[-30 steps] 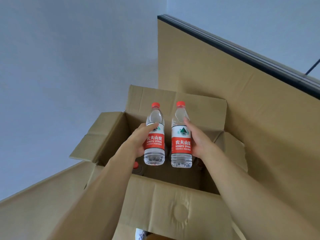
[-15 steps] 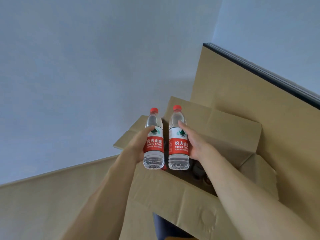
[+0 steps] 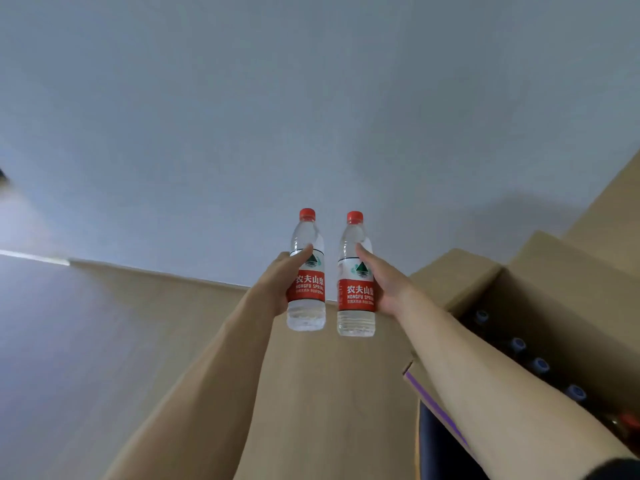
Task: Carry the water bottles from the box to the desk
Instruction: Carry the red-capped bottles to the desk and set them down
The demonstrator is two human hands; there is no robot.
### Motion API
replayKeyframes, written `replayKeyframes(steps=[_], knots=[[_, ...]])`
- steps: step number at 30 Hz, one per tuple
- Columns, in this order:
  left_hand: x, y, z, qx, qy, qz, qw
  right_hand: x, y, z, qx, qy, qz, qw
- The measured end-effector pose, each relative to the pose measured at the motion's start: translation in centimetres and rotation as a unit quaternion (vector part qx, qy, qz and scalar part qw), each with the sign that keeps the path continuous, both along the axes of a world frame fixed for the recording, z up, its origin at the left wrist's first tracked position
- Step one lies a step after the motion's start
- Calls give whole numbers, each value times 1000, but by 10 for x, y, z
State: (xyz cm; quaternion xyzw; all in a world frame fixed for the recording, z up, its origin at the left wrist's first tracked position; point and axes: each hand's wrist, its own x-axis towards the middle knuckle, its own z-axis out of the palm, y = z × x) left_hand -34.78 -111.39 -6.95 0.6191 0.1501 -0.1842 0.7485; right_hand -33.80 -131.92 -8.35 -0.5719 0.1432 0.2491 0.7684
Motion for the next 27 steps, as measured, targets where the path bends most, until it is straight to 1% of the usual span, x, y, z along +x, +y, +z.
replayKeyframes(steps=[3, 7, 14, 22, 27], knots=[[-14, 61, -3, -4, -2, 49, 999, 10, 69, 0, 6, -5, 74, 997], [-35, 132, -3, -24, -10, 121, 992, 15, 156, 1, 32, -19, 177, 984], [-82, 233, -5, -53, -15, 226, 973, 11, 283, -2, 54, -9, 343, 938], [-120, 308, -11, -58, -9, 358, 932, 14, 398, -14, 57, 20, 459, 887], [-123, 349, -13, -56, 10, 427, 902, 27, 459, -21, 58, 21, 515, 855]])
